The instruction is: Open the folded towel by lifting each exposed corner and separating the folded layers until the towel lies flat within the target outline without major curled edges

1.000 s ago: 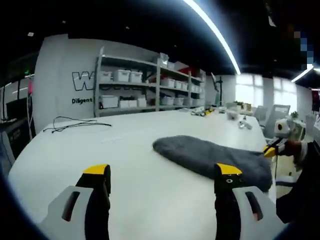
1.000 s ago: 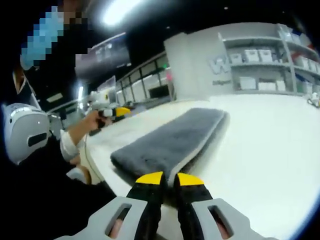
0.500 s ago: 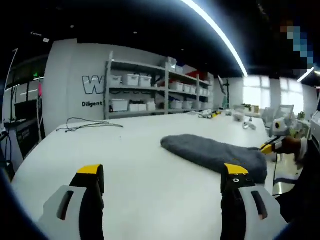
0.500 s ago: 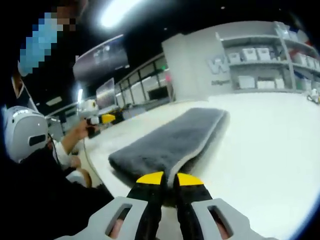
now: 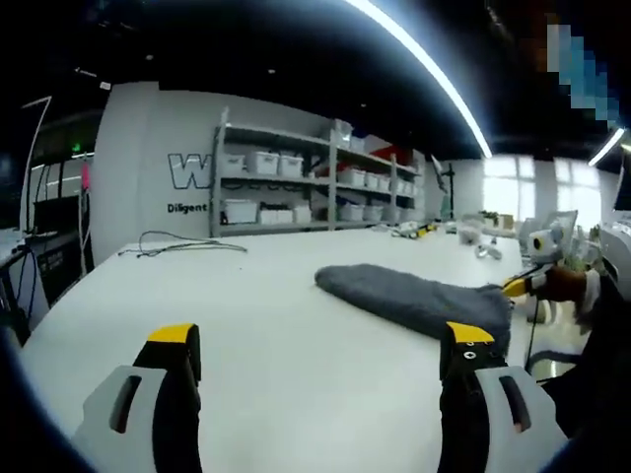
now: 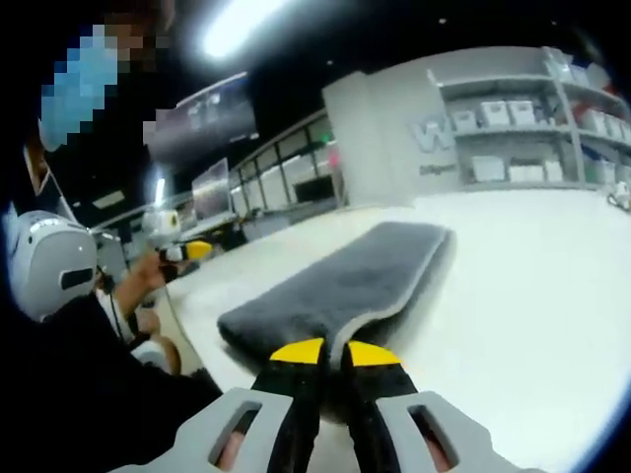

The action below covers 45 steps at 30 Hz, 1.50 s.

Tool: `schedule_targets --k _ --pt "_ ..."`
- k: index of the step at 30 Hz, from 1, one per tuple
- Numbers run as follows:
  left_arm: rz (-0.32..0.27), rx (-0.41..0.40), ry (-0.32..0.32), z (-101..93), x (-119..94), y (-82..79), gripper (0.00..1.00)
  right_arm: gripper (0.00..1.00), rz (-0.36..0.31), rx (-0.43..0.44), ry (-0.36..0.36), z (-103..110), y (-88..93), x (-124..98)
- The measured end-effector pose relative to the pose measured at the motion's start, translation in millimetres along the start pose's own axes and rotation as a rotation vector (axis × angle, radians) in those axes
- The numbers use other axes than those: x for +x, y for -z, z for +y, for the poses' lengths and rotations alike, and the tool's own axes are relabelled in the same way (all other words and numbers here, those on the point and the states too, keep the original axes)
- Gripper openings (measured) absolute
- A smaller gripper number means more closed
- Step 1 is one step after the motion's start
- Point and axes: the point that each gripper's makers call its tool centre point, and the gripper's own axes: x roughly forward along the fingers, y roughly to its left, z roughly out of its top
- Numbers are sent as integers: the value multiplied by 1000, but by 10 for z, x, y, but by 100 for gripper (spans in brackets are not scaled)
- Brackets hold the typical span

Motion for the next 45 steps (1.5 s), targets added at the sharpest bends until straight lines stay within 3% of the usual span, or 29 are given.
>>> schedule_targets --k 3,9,12,17,21,29,36,41,45 --pt "-42 6 -18 11 -56 -18 100 3 -18 -17 -7 31 -66 37" --pt "-21 10 -37 6 -142 70 100 3 -22 -19 -21 74 -90 65" --pt "-27 -50 -27 -3 -178 98 100 3 -35 -5 -40 116 -126 75" --pt "-18 -27 -54 -3 -253 141 100 2 -56 7 -72 196 -178 119" --pt "-11 13 -75 -2 -313 117 100 2 -58 -9 -83 245 -207 143" --pt "-46 11 -64 -50 -367 -14 100 2 -55 -60 -80 311 -292 208" --pt "-60 -28 -39 -94 -390 -47 100 2 -52 -77 -105 459 -375 311" --pt "-22 22 -48 -83 -376 9 100 2 -50 -85 -132 582 -392 380" --pt "-31 14 -44 -73 -376 -11 100 2 -52 -89 -144 648 -410 434"
